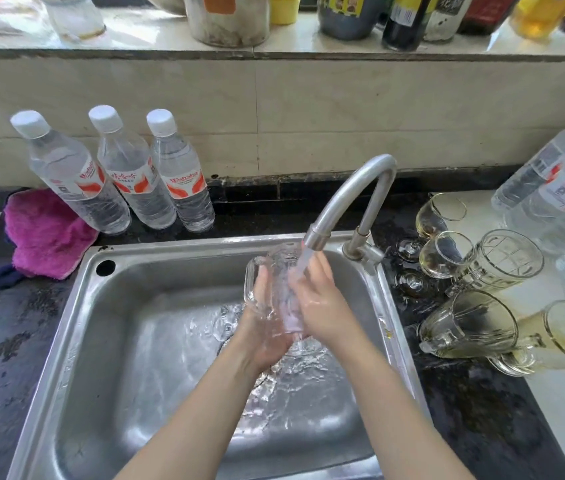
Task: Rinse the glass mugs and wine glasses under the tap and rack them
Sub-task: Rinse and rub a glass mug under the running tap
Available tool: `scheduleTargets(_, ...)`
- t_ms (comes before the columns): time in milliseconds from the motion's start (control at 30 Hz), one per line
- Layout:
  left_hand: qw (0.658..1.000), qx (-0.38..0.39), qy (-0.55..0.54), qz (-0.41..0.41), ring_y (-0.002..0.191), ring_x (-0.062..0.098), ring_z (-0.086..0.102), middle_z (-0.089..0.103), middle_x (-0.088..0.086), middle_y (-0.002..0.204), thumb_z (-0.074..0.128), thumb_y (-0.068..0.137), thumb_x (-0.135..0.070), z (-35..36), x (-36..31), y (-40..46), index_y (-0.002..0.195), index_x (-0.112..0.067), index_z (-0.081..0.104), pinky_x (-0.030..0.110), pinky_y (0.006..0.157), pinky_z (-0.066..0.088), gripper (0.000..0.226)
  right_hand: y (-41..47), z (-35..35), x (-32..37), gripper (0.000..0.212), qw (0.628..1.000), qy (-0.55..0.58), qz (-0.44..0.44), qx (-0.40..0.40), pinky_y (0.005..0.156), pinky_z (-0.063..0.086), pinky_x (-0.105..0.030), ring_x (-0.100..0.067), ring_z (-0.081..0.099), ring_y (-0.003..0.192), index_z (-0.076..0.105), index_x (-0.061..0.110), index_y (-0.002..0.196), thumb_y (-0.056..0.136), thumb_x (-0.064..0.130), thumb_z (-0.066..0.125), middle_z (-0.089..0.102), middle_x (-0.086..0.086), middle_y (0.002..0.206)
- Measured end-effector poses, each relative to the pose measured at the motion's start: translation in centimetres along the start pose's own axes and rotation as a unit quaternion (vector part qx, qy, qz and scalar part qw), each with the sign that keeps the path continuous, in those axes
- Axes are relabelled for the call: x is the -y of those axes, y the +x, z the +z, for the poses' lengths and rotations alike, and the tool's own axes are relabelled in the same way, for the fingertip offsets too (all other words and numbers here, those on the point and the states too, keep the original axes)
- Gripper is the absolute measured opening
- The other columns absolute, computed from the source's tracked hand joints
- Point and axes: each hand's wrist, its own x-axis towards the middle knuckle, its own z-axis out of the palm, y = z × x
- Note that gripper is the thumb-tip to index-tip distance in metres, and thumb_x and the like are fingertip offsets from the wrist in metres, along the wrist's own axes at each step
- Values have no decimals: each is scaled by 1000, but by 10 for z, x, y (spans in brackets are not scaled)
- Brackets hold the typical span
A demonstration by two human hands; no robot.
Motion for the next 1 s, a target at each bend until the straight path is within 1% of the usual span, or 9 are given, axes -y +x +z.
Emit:
scheduleTargets(133,999,-6,-40,13,107,25,65,66,11,120,46,85,-66,-2,-1,-1,114,-13,69,37,84,53,65,-12,17,-2,56,998,-22,-66,4,121,9,-41,-6,-5,147,13,29,151,100,31,36,-2,21,156)
scheduleTargets(233,997,14,-74,21,68,24,72,73,15,84,36,93,-51,-6,5,-2,82,-2,77,31,51,58,66,13,2,9,47,998,25,-56,-2,121,12,-35,2,10,140,23,29,148,103,27,35,15,26,144)
scheduleTargets(333,998,27,34,53,92,22,68,68,8,111,34,86,-62,-5,-3,-2,126,-13,60,35,72,57,68,11,-3,5,50,990,140,24,-24,118,22,-37,-9,24,142,21,32,148,101,38,35,23,11,155)
scheduleTargets(467,929,-30,296,221,105,17,65,65,5,117,32,97,-52,8,-6,-5,128,-23,48,31,77,58,45,-21,12,-8,64,990,128,47,-20,111,33,-45,-7,34,135,17,45,146,86,66,31,33,20,149)
scheduleTargets(533,877,-62,375,294,127,7,47,47,2,140,30,97,-53,9,0,-7,141,-16,36,21,100,44,58,-22,9,-13,67,990,139,32,-18,104,40,-31,4,43,126,28,45,138,78,72,36,44,29,134)
scheduleTargets(667,866,-72,361,338,116,-30,32,35,-15,145,32,99,-45,16,5,-16,149,-16,21,-3,93,30,59,-16,2,-15,89,992,121,-7,-24,96,45,-19,9,54,113,46,33,129,60,90,43,60,20,121)
scheduleTargets(800,845,-69,369,381,115,-3,51,54,-4,128,34,87,-56,22,-13,-22,129,-24,47,14,93,43,55,-28,3,-22,79,990,124,-59,-20,98,46,-22,-4,55,120,43,25,133,70,68,62,60,13,126)
scheduleTargets(900,808,21,487,332,104,-3,58,62,-10,113,43,88,-46,28,-41,-31,111,-32,60,10,82,44,33,-38,-5,-31,72,991,104,-76,-27,97,45,-24,-5,56,119,40,40,132,70,57,72,59,17,126)
scheduleTargets(1000,731,75,644,212,113,-1,52,55,-18,121,35,97,-49,38,-60,-40,111,-39,58,22,93,44,29,-42,-11,-32,72,995,47,-85,-28,98,45,-22,4,51,120,34,61,128,66,61,70,53,29,129)
